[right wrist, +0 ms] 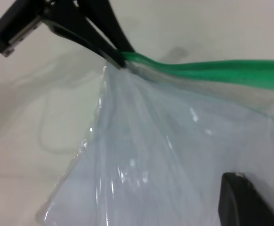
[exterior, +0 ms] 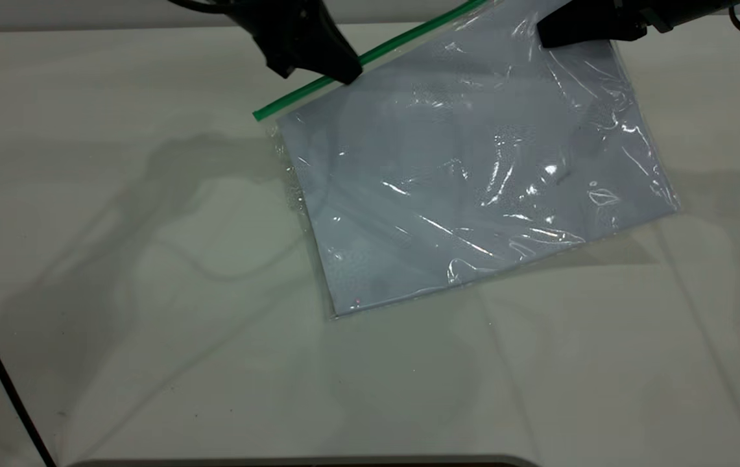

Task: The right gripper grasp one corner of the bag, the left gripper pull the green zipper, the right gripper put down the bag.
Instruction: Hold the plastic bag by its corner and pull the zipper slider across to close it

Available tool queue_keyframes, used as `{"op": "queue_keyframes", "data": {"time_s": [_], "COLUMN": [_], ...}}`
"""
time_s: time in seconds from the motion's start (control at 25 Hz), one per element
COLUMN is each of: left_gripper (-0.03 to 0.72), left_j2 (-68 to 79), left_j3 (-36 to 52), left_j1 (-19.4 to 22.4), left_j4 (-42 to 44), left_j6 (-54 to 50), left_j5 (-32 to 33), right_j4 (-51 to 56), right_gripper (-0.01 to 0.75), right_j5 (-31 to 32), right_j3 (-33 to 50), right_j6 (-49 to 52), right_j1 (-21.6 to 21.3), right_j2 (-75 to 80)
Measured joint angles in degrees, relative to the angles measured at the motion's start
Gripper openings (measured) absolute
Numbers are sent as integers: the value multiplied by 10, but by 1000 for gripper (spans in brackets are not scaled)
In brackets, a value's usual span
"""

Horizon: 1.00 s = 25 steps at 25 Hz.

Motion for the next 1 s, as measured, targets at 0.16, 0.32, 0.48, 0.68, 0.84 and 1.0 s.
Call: {"op": "queue_keyframes", "data": {"time_s": [0.16,0.32,0.48,0.68,0.84,1.0], "left_gripper": [54,54,56,59,65,111], "left_j2": [0,0,0,0,0,0], "left_j3": [0,0,0,0,0,0], "left_j1": [10,17,19,26,32,35], "left_j4": [40,82,122,158,178,177], "left_j6": [-28,-58,-86,-107,-120,-124], "left_j5": [15,28,37,46,50,50], "right_j4": [5,7,7,7,7,7], "right_gripper": [37,37,37,37,37,37], "right_j5": [-6,-20,-21,-23,-24,-32], "right_j3": [0,0,0,0,0,0], "right_j6": [0,0,0,0,0,0], "right_j1": [0,0,0,0,0,-1], "right_j2": [0,0,0,0,0,0]}}
